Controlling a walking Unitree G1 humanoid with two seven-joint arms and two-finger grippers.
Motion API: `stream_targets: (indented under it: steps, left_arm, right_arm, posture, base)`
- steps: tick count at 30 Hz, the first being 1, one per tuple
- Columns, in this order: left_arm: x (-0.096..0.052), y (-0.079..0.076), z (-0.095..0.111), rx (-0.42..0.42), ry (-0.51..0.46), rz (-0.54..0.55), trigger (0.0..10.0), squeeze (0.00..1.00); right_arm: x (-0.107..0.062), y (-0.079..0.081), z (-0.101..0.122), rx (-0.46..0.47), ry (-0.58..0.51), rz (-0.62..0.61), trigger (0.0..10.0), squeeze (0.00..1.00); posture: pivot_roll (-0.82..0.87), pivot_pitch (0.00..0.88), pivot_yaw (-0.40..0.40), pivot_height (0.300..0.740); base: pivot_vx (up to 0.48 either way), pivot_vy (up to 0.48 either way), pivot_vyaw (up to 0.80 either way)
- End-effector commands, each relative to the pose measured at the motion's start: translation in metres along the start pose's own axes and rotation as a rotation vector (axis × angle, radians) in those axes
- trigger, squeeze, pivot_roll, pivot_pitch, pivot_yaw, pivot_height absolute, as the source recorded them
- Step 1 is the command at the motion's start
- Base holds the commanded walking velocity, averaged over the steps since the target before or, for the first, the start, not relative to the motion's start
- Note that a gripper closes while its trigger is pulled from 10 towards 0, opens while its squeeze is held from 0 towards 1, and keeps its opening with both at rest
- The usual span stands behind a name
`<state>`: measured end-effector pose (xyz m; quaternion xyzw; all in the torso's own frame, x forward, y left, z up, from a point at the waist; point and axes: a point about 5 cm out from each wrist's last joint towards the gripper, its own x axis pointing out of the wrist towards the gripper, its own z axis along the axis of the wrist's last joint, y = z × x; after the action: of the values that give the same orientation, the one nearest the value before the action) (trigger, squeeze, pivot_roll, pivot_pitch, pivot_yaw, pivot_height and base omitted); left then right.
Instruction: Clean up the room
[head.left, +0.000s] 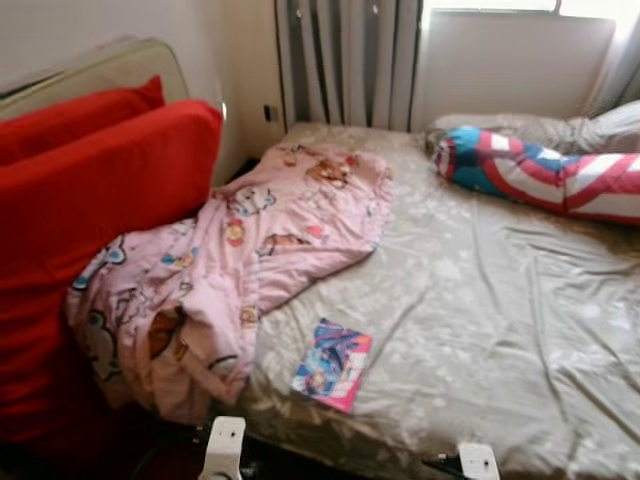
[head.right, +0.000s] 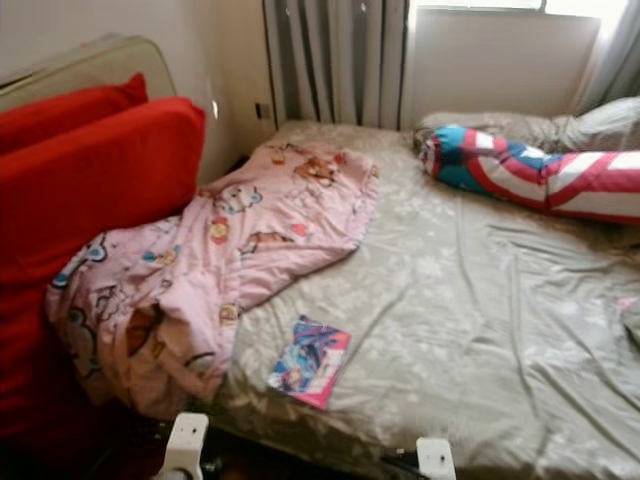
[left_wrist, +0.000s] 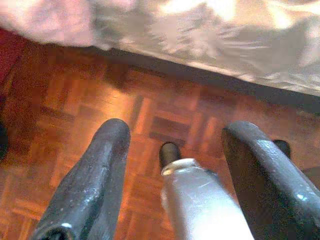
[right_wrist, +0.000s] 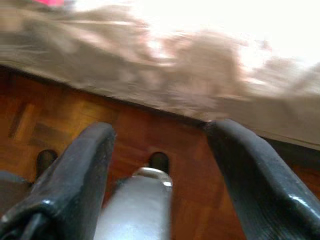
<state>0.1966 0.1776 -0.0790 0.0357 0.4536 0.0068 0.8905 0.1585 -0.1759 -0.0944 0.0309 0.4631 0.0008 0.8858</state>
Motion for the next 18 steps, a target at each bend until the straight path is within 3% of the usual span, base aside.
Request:
stream_targets:
  steps: [1,10,18]
  left_arm:
    - [-0.0001,-0.0010,-0.0014,-0.002,0.007,-0.002,10.0,0.00]
    - [-0.0001,-0.0011,-0.0014,-0.002,0.005,-0.002,10.0,0.00]
    - [-0.0002,-0.0014,-0.0009,-0.002,-0.005,-0.005,10.0,0.00]
  right_arm:
    - [-0.0009,-0.0031,-0.0018,0.006,0.002,-0.009,10.0,0.00]
    - [-0.0009,-0.0031,-0.0019,0.004,0.002,-0.006,10.0,0.00]
    - [-0.0010,-0.0033,-0.0020,0.001,0.002,-0.006,10.0,0.00]
  posture:
    - [-0.05,0.000,0.002,0.740]
    - [-0.05,0.000,0.003,0.740]
    - [-0.05,0.000,0.003,0.740]
  base:
    - [0.000,0.446,0.00]
    - [0.000,0.435,0.00]
    - [0.000,0.000,0.00]
